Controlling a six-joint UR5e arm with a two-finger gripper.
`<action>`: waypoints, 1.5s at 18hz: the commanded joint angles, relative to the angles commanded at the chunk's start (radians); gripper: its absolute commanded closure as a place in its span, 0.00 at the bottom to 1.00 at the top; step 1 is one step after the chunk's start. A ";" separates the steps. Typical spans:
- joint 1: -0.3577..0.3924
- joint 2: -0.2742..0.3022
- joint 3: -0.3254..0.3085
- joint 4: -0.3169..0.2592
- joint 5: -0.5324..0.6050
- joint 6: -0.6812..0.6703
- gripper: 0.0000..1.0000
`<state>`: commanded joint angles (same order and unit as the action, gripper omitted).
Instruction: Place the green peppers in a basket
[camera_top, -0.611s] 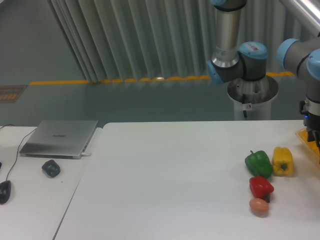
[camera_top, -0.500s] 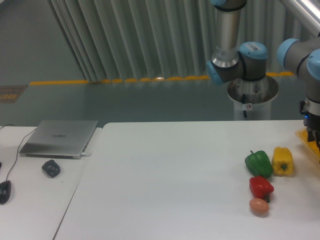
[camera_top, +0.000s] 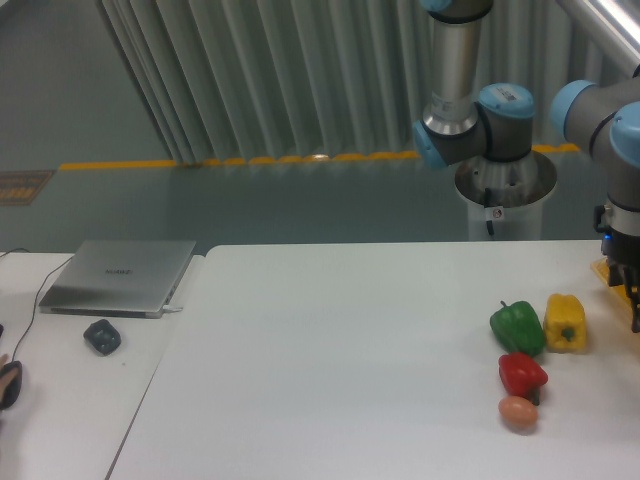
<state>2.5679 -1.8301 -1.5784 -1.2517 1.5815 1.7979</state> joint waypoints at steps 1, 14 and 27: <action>0.000 0.006 -0.011 0.002 0.008 -0.002 0.00; -0.021 0.060 -0.075 0.002 0.008 -0.187 0.00; -0.178 0.072 -0.137 -0.003 0.101 -0.315 0.00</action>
<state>2.3902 -1.7579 -1.7150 -1.2548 1.6827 1.4829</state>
